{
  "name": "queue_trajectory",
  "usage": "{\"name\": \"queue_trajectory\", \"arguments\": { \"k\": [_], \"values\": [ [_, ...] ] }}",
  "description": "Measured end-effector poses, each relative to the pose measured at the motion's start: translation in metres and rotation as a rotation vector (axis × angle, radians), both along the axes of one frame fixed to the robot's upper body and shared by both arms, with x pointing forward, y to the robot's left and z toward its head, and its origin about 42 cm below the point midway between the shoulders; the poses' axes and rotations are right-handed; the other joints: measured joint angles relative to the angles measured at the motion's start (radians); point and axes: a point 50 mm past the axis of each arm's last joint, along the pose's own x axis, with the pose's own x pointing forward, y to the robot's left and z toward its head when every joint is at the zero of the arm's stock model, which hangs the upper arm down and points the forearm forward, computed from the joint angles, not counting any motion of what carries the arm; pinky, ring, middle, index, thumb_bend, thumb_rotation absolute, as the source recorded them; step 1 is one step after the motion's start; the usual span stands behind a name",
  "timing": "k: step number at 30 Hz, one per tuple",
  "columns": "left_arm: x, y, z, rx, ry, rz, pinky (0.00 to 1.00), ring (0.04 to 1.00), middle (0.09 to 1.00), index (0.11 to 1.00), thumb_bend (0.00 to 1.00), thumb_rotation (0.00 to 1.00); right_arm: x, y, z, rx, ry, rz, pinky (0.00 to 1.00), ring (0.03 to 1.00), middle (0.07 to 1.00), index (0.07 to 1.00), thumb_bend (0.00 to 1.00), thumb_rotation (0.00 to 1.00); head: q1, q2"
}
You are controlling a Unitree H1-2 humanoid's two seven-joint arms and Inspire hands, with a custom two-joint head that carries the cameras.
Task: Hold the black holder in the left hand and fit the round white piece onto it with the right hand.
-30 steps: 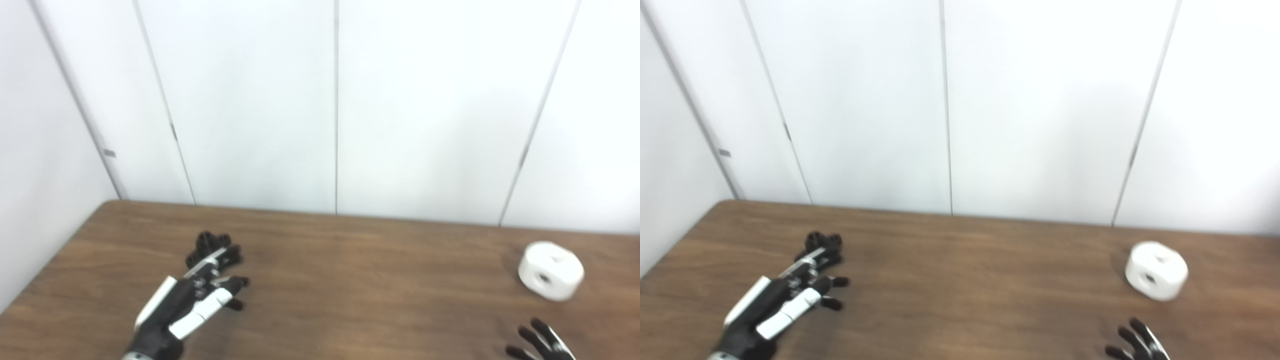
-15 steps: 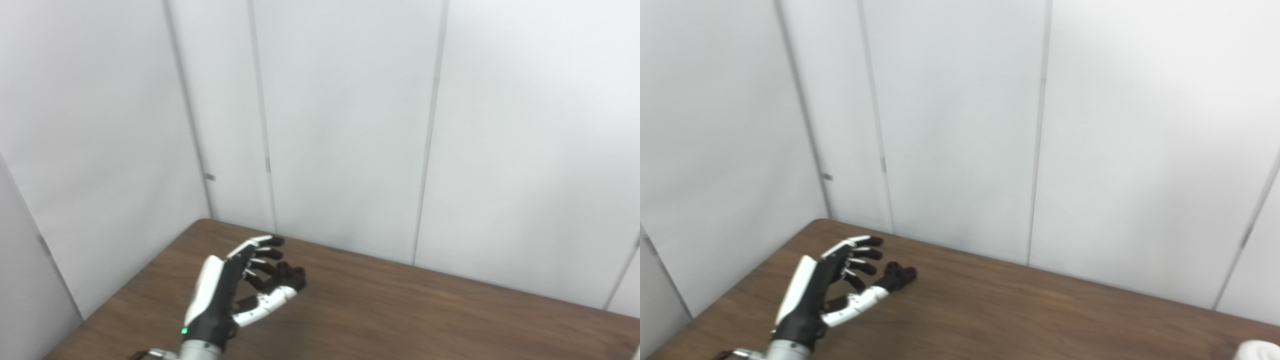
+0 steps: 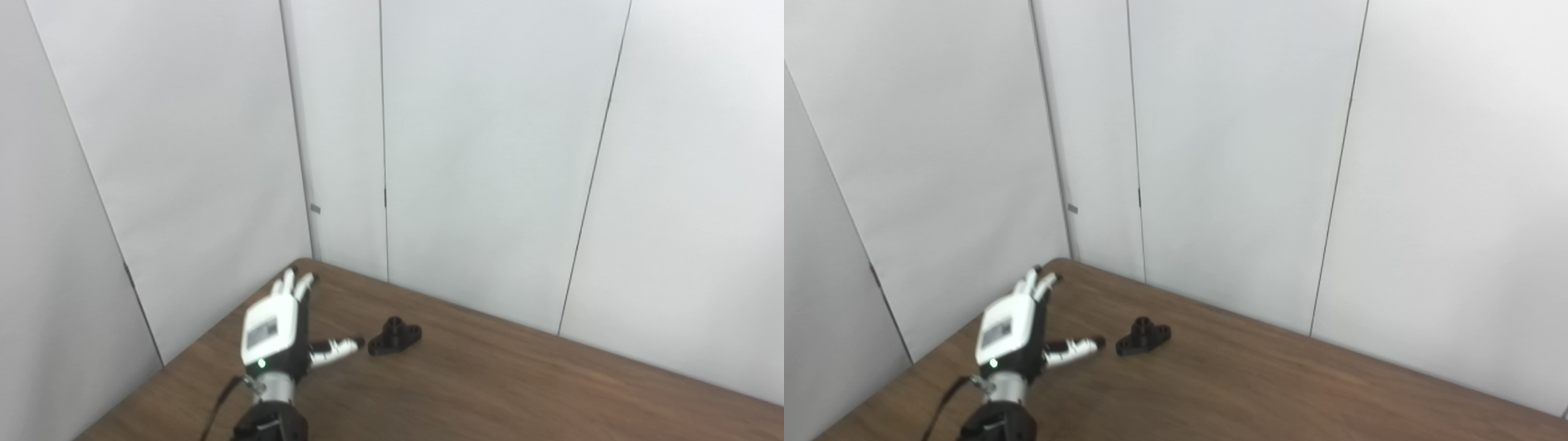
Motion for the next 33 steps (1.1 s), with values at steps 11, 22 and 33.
{"name": "queue_trajectory", "arguments": {
  "k": [11,22,33],
  "values": [
    [0.004,0.017,-0.029,0.037,0.143,0.046,1.0,1.0,1.0,0.972,1.0,0.52,-0.005,-0.008,0.0,-0.001,0.003,0.001,0.64,0.819,0.931,0.953,0.49,0.78,-0.008,0.02],
    [0.025,0.016,-0.056,-0.143,0.184,0.011,1.0,1.0,1.0,0.931,0.99,0.46,-0.012,-0.009,0.001,0.004,0.013,0.0,0.57,0.803,0.915,0.945,0.48,0.77,-0.026,0.038],
    [0.055,0.001,-0.067,-0.237,0.074,-0.029,1.0,1.0,1.0,0.865,1.0,0.42,-0.018,-0.01,0.003,-0.007,0.023,-0.004,0.61,0.806,0.909,0.961,0.47,0.77,-0.049,0.054]
  ]
}}
